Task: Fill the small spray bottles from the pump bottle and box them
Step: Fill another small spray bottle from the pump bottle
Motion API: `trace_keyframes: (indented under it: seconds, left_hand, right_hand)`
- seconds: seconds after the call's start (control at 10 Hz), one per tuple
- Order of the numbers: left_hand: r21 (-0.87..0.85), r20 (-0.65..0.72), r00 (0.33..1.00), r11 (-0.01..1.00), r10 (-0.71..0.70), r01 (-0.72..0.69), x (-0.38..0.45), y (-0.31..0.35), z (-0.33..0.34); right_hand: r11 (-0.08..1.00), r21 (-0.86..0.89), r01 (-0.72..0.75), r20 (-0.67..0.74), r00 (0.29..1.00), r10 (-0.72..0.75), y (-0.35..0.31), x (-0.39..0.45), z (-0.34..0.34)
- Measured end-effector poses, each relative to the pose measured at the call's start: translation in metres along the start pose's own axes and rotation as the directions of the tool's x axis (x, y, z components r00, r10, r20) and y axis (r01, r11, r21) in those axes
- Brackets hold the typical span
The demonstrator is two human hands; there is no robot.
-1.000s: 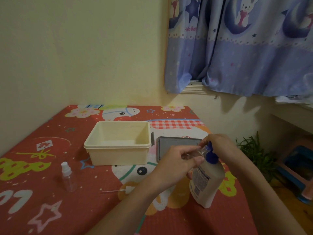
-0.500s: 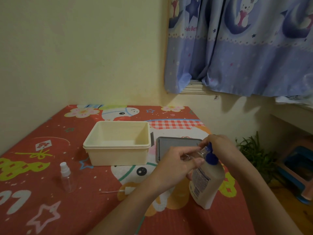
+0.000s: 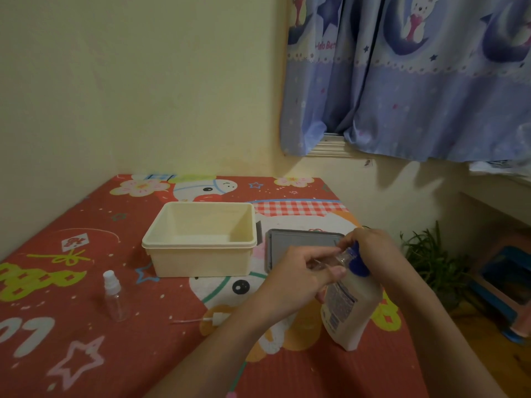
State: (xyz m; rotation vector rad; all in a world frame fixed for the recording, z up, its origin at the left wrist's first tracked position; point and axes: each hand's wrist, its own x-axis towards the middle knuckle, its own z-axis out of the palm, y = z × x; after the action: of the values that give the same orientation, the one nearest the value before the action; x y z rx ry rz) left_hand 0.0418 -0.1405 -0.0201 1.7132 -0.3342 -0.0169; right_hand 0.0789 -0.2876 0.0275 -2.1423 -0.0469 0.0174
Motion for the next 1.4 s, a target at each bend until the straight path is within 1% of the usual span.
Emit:
trace_keyframes:
  seconds: [0.2,0.3,0.4,0.5,0.7,0.8,1.0,1.1,1.3,1.4]
  left_hand:
    - [-0.014,0.005,1.000,1.000,0.014,-0.014,-0.001,0.000,0.000]
    - [-0.025,0.005,1.000,1.000,0.017,-0.017,0.000,0.002,0.000]
    - [-0.008,0.003,1.000,1.000,0.007,-0.007,0.000,0.001,0.000]
    - [0.026,0.004,1.000,1.000,-0.004,0.004,-0.001,-0.003,-0.001]
    - [0.006,0.008,1.000,1.000,0.009,-0.009,0.000,0.003,-0.001]
    - [0.023,0.006,1.000,1.000,0.001,-0.001,0.000,0.001,-0.001]
    - [0.016,0.001,1.000,1.000,-0.014,0.014,-0.002,-0.002,0.000]
    - [0.002,0.006,1.000,1.000,0.001,-0.001,0.001,0.002,-0.001]
    - [0.013,0.001,1.000,1.000,-0.011,0.011,0.000,-0.004,0.000]
    - [0.006,0.002,1.000,1.000,-0.012,0.012,-0.001,-0.004,0.000]
  right_hand:
    - [0.999,0.020,-0.034,0.015,0.999,0.034,0.002,0.010,-0.003]
    - [1.000,-0.028,-0.006,0.020,1.000,0.006,-0.002,0.006,-0.006]
    - [1.000,-0.001,-0.021,0.004,1.000,0.021,0.001,0.005,-0.003]
    - [0.999,-0.011,-0.033,0.006,0.999,0.033,0.009,0.010,-0.001]
    - [0.987,0.129,-0.093,0.016,0.996,0.092,0.003,0.016,-0.007]
    - [0.998,0.034,-0.048,0.019,0.999,0.048,0.004,0.010,-0.005]
    - [0.987,0.140,-0.078,0.033,0.997,0.074,0.007,0.013,-0.001]
    - [0.984,0.149,-0.094,0.032,0.995,0.090,0.004,0.017,-0.006]
    - [0.988,0.138,-0.069,0.016,0.998,0.068,0.008,0.010,0.000]
    - [0.987,0.138,-0.083,0.015,0.997,0.082,0.007,0.010,-0.001]
